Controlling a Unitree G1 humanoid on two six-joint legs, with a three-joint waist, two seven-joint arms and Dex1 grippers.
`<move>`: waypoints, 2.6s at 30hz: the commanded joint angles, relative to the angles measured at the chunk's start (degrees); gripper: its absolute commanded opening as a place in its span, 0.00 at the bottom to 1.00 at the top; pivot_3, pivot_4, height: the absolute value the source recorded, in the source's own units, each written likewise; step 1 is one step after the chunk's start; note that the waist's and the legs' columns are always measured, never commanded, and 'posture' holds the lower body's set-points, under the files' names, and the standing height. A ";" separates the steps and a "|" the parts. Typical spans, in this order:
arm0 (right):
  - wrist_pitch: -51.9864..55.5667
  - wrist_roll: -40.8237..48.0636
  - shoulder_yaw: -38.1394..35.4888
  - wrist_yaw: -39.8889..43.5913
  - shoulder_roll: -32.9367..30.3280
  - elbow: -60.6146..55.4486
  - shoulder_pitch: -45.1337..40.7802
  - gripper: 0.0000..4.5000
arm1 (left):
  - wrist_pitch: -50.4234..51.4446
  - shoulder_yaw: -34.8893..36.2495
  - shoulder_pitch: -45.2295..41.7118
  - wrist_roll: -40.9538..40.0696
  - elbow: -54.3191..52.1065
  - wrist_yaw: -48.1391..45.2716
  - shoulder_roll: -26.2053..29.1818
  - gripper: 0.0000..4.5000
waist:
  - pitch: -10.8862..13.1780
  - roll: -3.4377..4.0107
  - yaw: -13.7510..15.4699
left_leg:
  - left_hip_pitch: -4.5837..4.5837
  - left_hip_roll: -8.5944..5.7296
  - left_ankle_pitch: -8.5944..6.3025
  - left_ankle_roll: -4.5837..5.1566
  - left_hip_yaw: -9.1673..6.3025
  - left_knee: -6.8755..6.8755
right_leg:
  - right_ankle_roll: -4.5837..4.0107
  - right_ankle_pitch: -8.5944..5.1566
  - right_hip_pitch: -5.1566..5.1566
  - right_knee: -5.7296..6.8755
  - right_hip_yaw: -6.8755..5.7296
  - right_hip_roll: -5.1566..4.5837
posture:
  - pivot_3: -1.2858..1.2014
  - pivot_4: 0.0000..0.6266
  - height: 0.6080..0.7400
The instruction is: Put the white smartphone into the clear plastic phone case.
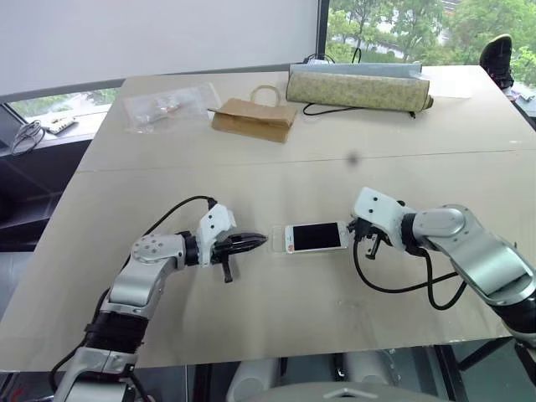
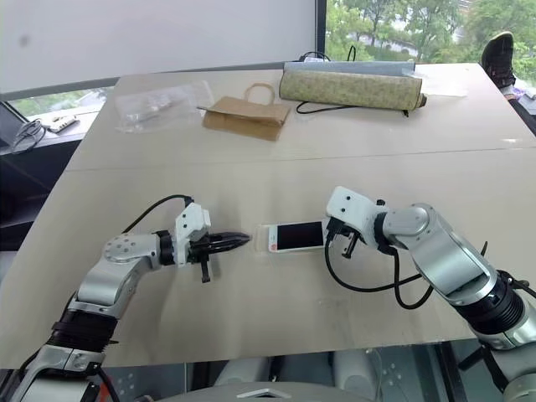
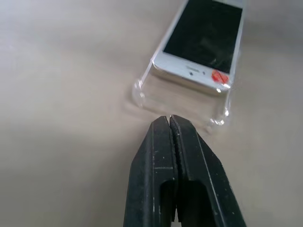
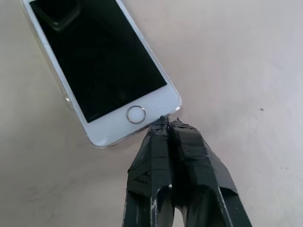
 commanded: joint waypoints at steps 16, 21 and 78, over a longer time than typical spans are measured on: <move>0.17 0.90 -0.78 0.89 0.10 -2.03 -1.15 0.00 | 0.06 -2.54 -0.62 1.96 -3.52 1.74 -1.80 0.01 | 0.00 0.00 0.06 | -0.01 0.01 0.00 0.00 0.01 -0.01 | 0.00 0.00 -0.01 -0.01 0.01 0.00 | 0.52 0.24 1.00; 0.44 1.00 0.15 0.85 1.28 -2.32 -1.69 0.00 | 1.43 -2.86 -0.92 1.75 -5.09 2.51 -2.16 0.01 | 0.00 0.00 0.09 | -0.01 0.01 0.00 0.00 0.01 -0.01 | 0.00 0.00 -0.01 -0.01 0.01 0.00 | 0.52 0.24 1.00; -5.45 3.03 0.30 1.90 5.51 11.58 -7.73 0.00 | -0.64 -2.45 3.24 2.07 -4.55 4.47 -1.61 0.01 | -0.01 -0.01 -0.10 | 0.00 0.02 0.00 0.00 0.04 -0.01 | 0.00 0.00 -0.01 0.00 0.05 0.00 | 0.52 0.24 1.00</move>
